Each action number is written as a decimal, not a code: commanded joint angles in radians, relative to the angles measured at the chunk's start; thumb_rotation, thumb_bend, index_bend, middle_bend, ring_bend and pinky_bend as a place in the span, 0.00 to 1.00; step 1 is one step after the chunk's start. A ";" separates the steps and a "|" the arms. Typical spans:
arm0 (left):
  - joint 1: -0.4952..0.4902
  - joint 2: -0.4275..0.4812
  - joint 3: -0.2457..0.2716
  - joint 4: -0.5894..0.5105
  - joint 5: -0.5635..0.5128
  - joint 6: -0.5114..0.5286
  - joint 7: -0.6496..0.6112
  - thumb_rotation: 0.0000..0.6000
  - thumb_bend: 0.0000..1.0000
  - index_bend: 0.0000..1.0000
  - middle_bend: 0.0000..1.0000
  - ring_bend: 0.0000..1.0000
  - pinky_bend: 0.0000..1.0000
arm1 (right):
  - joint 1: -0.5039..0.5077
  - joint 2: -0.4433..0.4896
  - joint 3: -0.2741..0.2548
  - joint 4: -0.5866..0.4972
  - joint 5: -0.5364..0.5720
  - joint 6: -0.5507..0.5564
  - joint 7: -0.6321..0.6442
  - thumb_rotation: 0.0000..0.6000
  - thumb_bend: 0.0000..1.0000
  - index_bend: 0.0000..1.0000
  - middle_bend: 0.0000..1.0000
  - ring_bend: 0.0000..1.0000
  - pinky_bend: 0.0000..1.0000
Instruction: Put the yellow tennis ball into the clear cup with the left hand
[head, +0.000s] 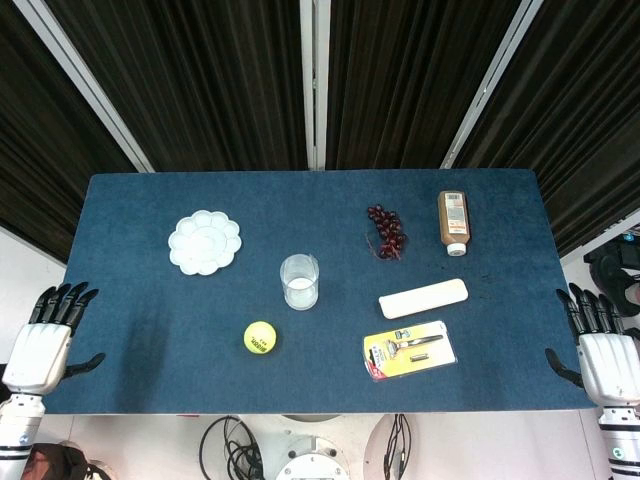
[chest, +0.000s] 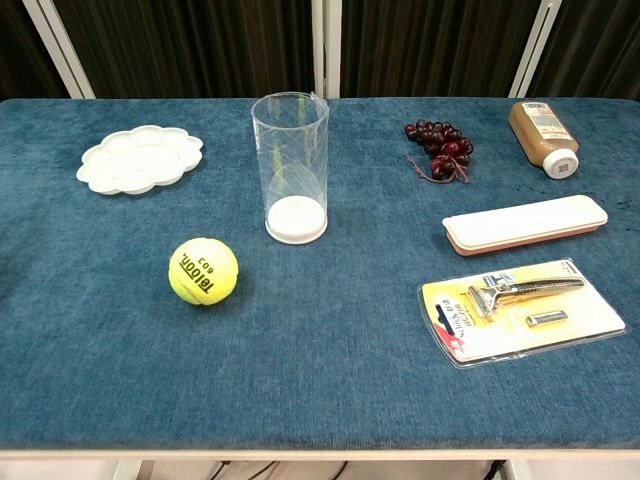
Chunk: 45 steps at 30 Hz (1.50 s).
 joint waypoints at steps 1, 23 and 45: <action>0.002 0.003 0.000 -0.006 -0.001 0.002 -0.007 1.00 0.13 0.11 0.05 0.00 0.00 | 0.003 -0.003 -0.001 0.004 -0.003 -0.003 -0.002 1.00 0.22 0.00 0.00 0.00 0.00; -0.123 -0.033 0.025 -0.083 0.134 -0.142 0.002 1.00 0.13 0.11 0.05 0.00 0.01 | 0.003 -0.006 0.004 0.014 -0.011 0.005 0.010 1.00 0.22 0.00 0.00 0.00 0.00; -0.415 -0.365 -0.018 0.073 0.096 -0.475 -0.034 1.00 0.16 0.11 0.10 0.03 0.12 | -0.015 0.013 -0.004 0.019 -0.013 0.020 0.042 1.00 0.22 0.00 0.00 0.00 0.00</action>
